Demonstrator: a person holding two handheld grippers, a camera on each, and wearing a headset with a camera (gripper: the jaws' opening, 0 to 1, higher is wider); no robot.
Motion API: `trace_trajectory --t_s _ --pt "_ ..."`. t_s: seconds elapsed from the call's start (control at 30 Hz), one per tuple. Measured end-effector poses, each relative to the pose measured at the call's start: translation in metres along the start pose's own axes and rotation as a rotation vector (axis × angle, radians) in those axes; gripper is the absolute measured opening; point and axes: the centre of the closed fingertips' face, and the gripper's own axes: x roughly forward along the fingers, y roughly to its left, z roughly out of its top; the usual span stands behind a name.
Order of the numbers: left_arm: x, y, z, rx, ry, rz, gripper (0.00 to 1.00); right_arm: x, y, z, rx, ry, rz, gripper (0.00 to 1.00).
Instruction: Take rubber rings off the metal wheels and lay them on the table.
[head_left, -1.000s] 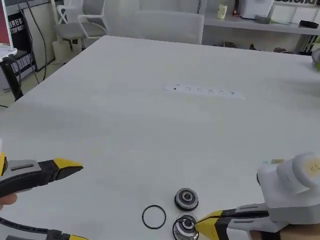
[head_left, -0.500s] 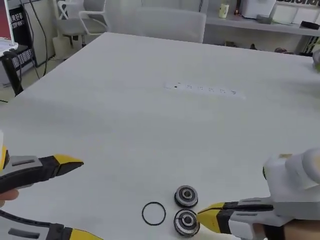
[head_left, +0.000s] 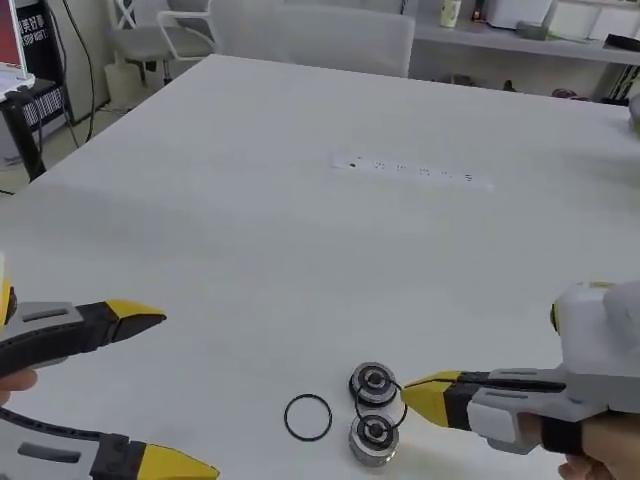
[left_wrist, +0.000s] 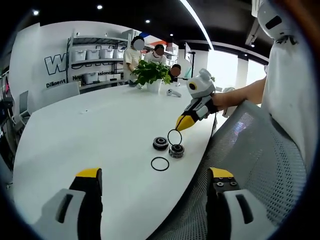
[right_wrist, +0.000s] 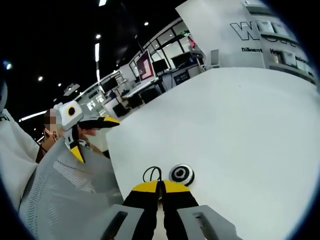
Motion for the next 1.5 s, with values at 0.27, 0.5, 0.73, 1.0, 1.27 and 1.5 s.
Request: trace_trajectory --t_s 0.27,0.5,0.73,1.0,1.27,1.5 --pt "0.0 0.0 -0.003 0.003 0.015 0.006 0.85 -0.006 -0.001 0.016 0.005 -0.056 -0.014 0.0" --pt "0.001 0.0 -0.004 0.001 0.022 0.002 0.85 -0.008 0.002 0.029 0.012 -0.095 -0.013 0.0" --pt "0.001 -0.001 -0.004 0.001 0.023 -0.003 0.85 -0.006 0.015 0.044 -0.032 -0.116 0.001 0.0" --pt "0.002 -0.002 -0.007 0.003 0.035 -0.013 0.86 0.003 0.037 0.059 -0.128 -0.111 0.041 0.0" --pt "0.002 -0.003 -0.008 0.004 0.042 -0.018 0.86 0.011 0.046 0.061 -0.207 -0.066 0.056 0.0" --pt "0.002 -0.003 -0.008 0.008 0.044 -0.015 0.86 0.021 0.052 0.062 -0.263 -0.027 0.073 0.0"
